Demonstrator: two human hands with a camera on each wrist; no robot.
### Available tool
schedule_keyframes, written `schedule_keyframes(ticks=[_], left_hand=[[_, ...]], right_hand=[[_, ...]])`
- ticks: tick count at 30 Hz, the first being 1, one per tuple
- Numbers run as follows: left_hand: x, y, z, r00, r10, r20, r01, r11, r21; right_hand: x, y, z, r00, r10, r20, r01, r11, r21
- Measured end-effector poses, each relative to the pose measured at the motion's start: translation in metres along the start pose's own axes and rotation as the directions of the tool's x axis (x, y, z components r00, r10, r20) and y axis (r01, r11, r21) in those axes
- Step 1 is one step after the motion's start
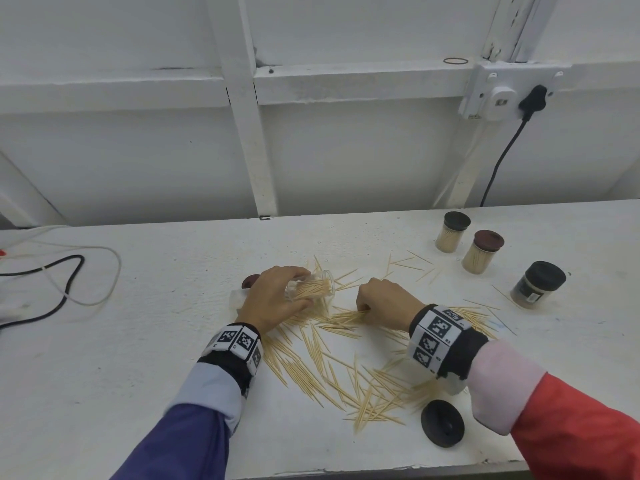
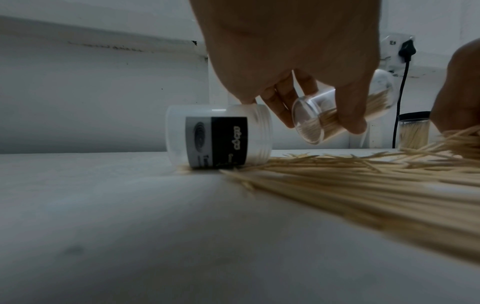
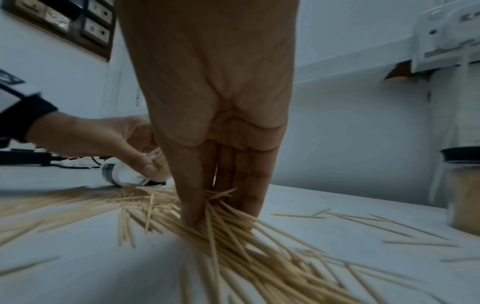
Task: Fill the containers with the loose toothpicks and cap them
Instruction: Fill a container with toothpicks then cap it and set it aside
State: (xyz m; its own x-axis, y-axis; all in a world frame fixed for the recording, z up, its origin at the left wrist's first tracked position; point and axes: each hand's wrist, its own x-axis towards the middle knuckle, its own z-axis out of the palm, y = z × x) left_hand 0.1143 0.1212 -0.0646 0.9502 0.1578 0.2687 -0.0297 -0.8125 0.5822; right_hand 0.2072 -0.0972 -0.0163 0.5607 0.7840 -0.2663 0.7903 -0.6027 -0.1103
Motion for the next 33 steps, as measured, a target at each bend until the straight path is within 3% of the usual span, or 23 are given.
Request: schedule_keyframes(ticks=[9,33], left_hand=[[0.000,-0.001,0.001,1.000,0.007,0.002,-0.007,1.000,-0.020],[0.000,0.001,0.002,1.000,0.016,-0.018,-0.017,1.000,-0.027]], right_hand=[[0.002,0.017,-0.002,0.999,0.054,0.006,-0.054,0.971,0.231],[0.006,0.031,-0.030,0.998,0.050,-0.034,-0.032,0.913,0.407]])
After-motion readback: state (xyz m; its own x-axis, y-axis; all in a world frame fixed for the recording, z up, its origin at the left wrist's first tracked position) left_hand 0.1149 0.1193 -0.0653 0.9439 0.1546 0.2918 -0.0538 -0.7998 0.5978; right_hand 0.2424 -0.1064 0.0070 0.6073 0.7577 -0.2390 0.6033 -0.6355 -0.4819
